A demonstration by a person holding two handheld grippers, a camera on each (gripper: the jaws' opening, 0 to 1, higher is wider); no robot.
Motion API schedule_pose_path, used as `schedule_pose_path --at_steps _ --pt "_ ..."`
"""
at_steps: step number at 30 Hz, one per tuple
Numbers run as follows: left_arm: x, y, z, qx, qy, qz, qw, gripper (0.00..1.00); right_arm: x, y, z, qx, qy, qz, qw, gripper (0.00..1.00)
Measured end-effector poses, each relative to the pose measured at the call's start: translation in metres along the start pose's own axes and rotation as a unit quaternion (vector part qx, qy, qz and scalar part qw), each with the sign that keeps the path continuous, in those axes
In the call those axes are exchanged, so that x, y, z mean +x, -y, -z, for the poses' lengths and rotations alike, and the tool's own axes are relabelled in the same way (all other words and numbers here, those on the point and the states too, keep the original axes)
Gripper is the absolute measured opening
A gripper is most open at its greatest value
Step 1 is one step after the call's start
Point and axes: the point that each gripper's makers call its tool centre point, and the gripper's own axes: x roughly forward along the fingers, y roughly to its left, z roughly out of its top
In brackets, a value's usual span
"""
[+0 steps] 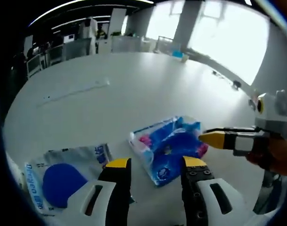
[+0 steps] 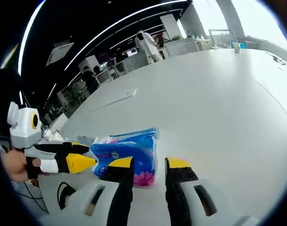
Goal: Arrange the tabletop items into an orderly group along one side of the table until the central work area is clear of visible clutter.
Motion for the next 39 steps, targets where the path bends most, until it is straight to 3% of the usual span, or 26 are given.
schedule_pose_path --at_steps 6,8,10,23,39 --pt "0.003 -0.006 0.004 0.038 -0.019 -0.017 0.999 0.13 0.007 0.0 0.01 -0.003 -0.018 -0.005 0.9998 0.1" --pt "0.002 -0.007 0.005 0.037 -0.018 -0.021 0.9989 0.0 0.007 0.0 0.012 0.001 -0.018 -0.01 0.9998 0.03" --pt "0.001 -0.009 0.006 0.037 -0.018 -0.029 0.9987 0.0 0.006 0.004 0.016 -0.004 -0.027 0.003 0.9996 0.0" --pt "-0.012 -0.019 0.005 0.019 -0.014 -0.056 0.9981 0.0 0.008 -0.015 0.004 -0.003 -0.01 -0.018 0.9998 0.0" --pt "-0.012 -0.027 0.017 0.019 -0.029 -0.061 0.9975 0.0 0.013 -0.016 0.027 0.004 -0.029 -0.028 0.9992 0.0"
